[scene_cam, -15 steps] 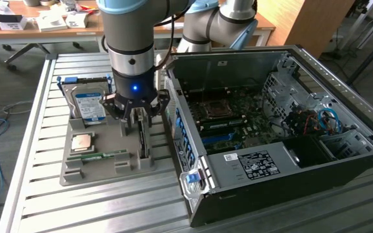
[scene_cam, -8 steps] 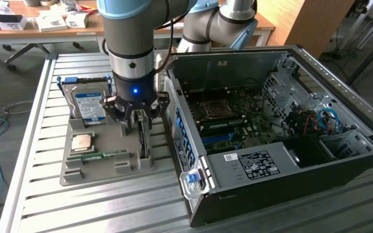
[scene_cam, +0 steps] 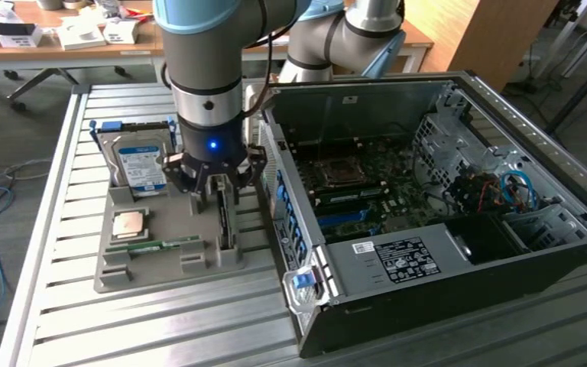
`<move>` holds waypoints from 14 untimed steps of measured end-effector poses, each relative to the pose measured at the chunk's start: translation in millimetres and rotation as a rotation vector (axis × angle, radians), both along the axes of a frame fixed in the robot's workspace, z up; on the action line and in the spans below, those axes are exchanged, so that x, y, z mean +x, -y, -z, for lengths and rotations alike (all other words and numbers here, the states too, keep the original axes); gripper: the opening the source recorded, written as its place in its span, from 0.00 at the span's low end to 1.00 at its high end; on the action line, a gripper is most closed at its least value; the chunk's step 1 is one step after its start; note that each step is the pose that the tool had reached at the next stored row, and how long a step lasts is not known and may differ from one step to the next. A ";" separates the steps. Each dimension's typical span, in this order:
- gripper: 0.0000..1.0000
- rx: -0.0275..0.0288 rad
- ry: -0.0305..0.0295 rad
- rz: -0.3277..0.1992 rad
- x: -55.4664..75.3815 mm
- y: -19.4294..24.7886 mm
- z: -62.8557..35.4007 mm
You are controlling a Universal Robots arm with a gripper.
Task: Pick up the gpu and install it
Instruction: 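Pick up the gpu and move the gpu toward the slot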
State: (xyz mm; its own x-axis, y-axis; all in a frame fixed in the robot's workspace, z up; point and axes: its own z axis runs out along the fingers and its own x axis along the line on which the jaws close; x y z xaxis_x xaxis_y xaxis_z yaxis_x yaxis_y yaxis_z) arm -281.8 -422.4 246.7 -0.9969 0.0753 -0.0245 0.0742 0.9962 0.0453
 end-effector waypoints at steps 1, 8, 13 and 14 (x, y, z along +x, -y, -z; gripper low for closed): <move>0.53 0.0000 0.0000 0.000 0.0 0.0 1.0; 0.53 -0.0002 -0.0002 0.000 0.0 0.0 5.4; 0.53 0.0002 0.0002 0.000 0.4 -0.1 5.9; 0.53 0.0002 0.0002 0.000 0.9 -0.1 6.1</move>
State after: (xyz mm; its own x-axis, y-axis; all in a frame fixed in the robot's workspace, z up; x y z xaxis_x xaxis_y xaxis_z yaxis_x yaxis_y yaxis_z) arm -280.9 -422.3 240.6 -0.9968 0.0754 -0.0246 0.0742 0.9962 0.0455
